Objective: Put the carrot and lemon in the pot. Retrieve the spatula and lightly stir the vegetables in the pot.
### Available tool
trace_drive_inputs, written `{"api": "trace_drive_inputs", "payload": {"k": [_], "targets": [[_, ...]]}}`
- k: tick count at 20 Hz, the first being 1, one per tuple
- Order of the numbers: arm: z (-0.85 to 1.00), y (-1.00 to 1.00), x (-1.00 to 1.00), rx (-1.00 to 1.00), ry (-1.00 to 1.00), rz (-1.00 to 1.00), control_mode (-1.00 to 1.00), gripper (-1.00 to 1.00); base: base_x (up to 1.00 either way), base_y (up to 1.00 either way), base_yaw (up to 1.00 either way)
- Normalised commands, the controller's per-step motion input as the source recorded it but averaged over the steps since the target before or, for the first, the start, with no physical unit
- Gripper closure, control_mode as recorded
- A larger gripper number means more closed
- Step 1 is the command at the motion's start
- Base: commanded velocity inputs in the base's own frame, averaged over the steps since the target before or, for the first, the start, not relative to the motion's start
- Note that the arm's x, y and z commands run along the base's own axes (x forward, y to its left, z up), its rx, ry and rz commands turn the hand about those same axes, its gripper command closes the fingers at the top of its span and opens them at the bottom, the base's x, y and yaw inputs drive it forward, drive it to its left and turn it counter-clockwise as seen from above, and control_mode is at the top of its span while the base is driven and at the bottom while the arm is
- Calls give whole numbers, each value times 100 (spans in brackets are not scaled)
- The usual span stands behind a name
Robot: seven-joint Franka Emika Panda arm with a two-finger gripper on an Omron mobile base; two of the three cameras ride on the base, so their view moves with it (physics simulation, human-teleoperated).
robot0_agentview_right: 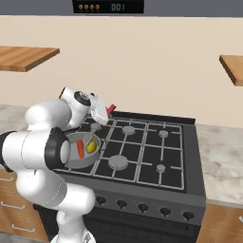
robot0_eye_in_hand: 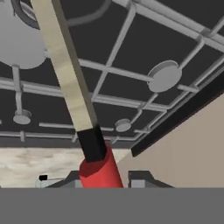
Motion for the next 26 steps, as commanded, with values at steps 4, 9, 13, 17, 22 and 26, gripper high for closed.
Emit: {"api": "trace_drive_inputs", "payload": {"k": [4, 9, 13, 17, 22, 26], "targets": [[0, -58, -2, 0, -8, -2, -100, 100, 0, 0, 0], [-2, -23, 0, -1, -4, -11, -100, 100, 0, 0, 0], [-13, 0, 0, -6, 0, -15, -100, 100, 0, 0, 0], [-9, 0, -24, -4, 0, -9, -100, 100, 0, 0, 0], [4, 5, -64, 0, 0, 0, -100, 100, 0, 0, 0], [7, 7, -83, 0, 0, 0, -100, 100, 0, 0, 0]]}}
